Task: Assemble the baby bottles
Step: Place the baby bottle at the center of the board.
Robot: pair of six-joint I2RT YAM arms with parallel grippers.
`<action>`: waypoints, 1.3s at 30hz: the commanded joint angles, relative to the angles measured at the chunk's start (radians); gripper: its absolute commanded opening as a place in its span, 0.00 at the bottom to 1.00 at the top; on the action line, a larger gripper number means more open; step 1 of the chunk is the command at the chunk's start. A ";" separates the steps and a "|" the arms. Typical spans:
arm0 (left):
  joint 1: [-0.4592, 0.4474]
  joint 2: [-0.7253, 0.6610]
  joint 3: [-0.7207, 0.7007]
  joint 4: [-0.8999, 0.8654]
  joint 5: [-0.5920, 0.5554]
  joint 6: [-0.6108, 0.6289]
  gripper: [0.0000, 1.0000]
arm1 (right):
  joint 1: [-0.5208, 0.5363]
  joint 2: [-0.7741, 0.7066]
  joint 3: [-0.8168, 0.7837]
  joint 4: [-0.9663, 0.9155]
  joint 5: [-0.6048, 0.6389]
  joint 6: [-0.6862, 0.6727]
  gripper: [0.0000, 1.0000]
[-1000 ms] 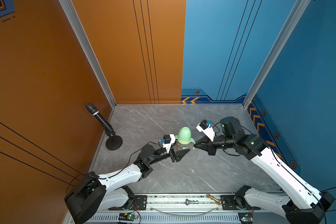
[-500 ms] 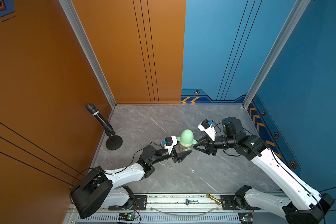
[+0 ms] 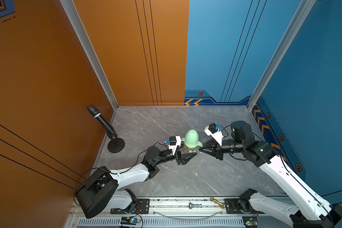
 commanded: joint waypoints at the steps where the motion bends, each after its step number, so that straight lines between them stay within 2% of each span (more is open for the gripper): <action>1: -0.015 0.016 0.043 0.070 0.060 0.052 0.42 | 0.019 -0.033 -0.041 0.100 0.026 0.070 0.00; 2: -0.015 0.018 0.039 0.070 0.053 0.055 0.54 | 0.022 -0.047 -0.046 0.107 0.056 0.068 0.00; 4: -0.015 0.019 0.030 0.068 0.034 0.065 0.61 | 0.033 -0.069 -0.054 0.112 0.131 0.060 0.00; 8: -0.015 0.028 -0.004 0.078 -0.036 0.093 0.92 | 0.049 -0.106 -0.095 0.155 0.252 0.067 0.00; 10: -0.012 0.033 -0.037 0.100 -0.086 0.109 0.99 | 0.052 -0.122 -0.122 0.184 0.308 0.077 0.00; 14: 0.004 0.048 -0.098 0.172 -0.176 0.106 0.98 | 0.062 -0.150 -0.183 0.260 0.393 0.102 0.00; 17: 0.015 0.016 -0.177 0.187 -0.302 0.120 0.98 | 0.076 -0.156 -0.219 0.302 0.490 0.114 0.00; 19: 0.017 -0.027 -0.250 0.186 -0.421 0.124 0.98 | 0.110 -0.163 -0.281 0.380 0.583 0.132 0.00; 23: 0.014 -0.152 -0.330 0.161 -0.582 0.153 0.98 | 0.227 -0.151 -0.440 0.576 0.823 0.133 0.00; 25: 0.010 -0.281 -0.315 0.012 -0.639 0.183 0.98 | 0.234 -0.132 -0.549 0.741 0.869 0.178 0.00; 28: -0.011 -0.477 -0.215 -0.348 -0.674 0.252 0.98 | 0.262 -0.071 -0.657 0.936 0.963 0.208 0.00; 29: -0.017 -0.514 -0.196 -0.397 -0.695 0.267 0.98 | 0.267 -0.041 -0.673 0.974 0.992 0.212 0.00; 36: -0.033 -0.677 -0.149 -0.575 -0.686 0.268 0.98 | 0.286 0.221 -0.761 1.317 1.083 0.256 0.00; 39: -0.041 -0.698 -0.137 -0.625 -0.696 0.288 0.98 | 0.286 0.285 -0.761 1.368 1.083 0.254 0.00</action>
